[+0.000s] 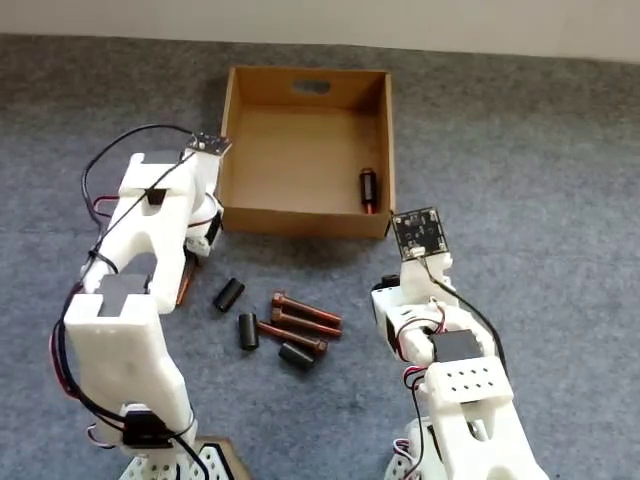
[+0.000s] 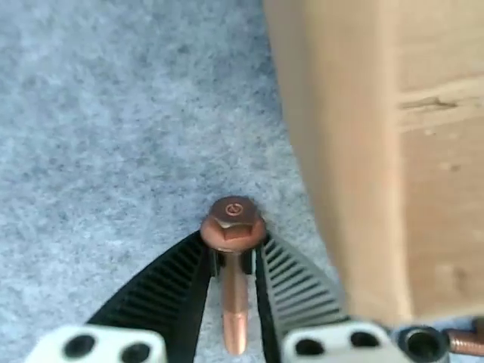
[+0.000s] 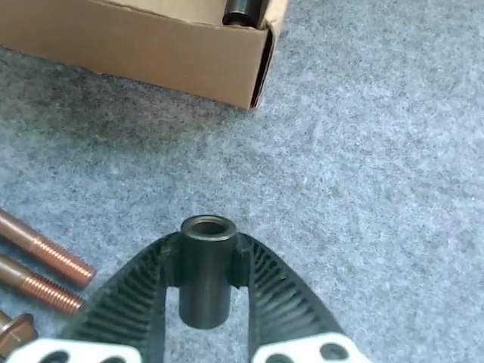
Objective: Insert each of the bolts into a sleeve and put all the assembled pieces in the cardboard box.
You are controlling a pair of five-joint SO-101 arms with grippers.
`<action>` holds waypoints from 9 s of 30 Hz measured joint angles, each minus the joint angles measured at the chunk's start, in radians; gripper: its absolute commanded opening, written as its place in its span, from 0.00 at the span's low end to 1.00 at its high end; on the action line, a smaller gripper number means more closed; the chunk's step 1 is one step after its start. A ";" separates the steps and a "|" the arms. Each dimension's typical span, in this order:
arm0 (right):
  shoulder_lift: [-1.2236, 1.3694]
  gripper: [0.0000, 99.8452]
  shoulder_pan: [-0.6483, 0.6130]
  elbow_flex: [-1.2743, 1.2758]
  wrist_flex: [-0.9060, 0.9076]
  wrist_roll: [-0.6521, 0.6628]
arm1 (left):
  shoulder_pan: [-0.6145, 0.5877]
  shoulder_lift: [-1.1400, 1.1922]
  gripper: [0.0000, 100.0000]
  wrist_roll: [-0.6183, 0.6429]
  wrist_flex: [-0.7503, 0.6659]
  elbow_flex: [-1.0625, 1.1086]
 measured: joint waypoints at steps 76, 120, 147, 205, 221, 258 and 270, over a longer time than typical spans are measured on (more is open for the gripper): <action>-0.626 0.01 -0.146 0.311 -0.529 -0.091 | 0.634 -1.387 0.01 0.390 -0.939 0.781; -0.629 0.01 -0.146 0.333 -0.531 -0.091 | 0.713 -1.387 0.01 0.390 -0.961 0.801; -0.628 0.01 -0.146 0.333 -0.531 -0.091 | 0.692 -1.270 0.01 0.388 -1.059 0.821; -0.629 0.01 -0.146 0.334 -0.531 -0.091 | 0.746 -1.286 0.01 0.387 -1.059 0.821; -0.629 0.01 -0.146 0.336 -0.531 -0.091 | 0.746 -1.286 0.01 0.299 -1.059 0.821; -0.628 0.01 -0.144 0.336 -0.531 -0.091 | 0.752 -1.185 0.01 0.298 -0.964 0.764; -0.628 0.01 -0.147 0.336 -0.529 -0.091 | 0.750 -1.185 0.01 0.299 -0.904 0.752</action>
